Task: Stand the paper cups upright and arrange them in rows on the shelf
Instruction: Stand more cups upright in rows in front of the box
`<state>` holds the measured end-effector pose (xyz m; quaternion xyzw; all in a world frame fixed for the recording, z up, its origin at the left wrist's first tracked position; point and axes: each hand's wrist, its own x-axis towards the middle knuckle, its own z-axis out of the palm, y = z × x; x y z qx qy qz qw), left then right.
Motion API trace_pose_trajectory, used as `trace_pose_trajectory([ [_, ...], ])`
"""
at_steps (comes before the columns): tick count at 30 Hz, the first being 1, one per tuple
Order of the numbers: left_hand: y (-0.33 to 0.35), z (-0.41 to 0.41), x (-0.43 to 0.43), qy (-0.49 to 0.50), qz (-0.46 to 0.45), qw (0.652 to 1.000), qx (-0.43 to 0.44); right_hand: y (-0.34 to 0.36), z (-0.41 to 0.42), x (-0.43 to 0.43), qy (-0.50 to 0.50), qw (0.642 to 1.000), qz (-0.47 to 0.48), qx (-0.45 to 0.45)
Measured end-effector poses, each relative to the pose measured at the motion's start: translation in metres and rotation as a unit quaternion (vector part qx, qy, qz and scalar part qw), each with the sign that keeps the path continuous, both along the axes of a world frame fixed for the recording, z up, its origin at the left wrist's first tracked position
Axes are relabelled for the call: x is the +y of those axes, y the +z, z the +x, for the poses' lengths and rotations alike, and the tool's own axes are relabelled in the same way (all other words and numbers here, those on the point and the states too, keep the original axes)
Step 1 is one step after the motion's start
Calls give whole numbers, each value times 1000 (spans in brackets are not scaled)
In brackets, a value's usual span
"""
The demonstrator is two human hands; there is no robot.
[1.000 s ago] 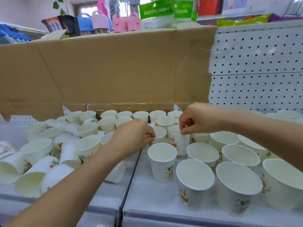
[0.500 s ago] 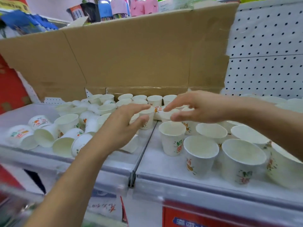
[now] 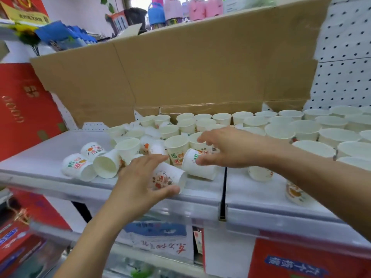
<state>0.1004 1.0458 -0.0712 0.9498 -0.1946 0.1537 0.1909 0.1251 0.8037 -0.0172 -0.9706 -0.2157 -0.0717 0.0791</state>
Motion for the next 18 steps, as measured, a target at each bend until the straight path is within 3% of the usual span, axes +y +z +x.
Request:
trace_pose_trajectory([
  [3,-1,9,18,-44,52,998,15,-25,10,29,-41,998,-17,34],
  [7,11,22,29,-82,163,983,2,-55,19,44,-80,997,12,15],
  [13,22,46,25,-104,354,927,-64,-73,8,46,-104,990,80,-49],
  [15,24,53,24,-116,359,923,-71,-74,3,46,-109,988,95,-60],
  [18,28,53,23,-142,269,950,-65,-73,-7,43,-123,971,181,-97],
])
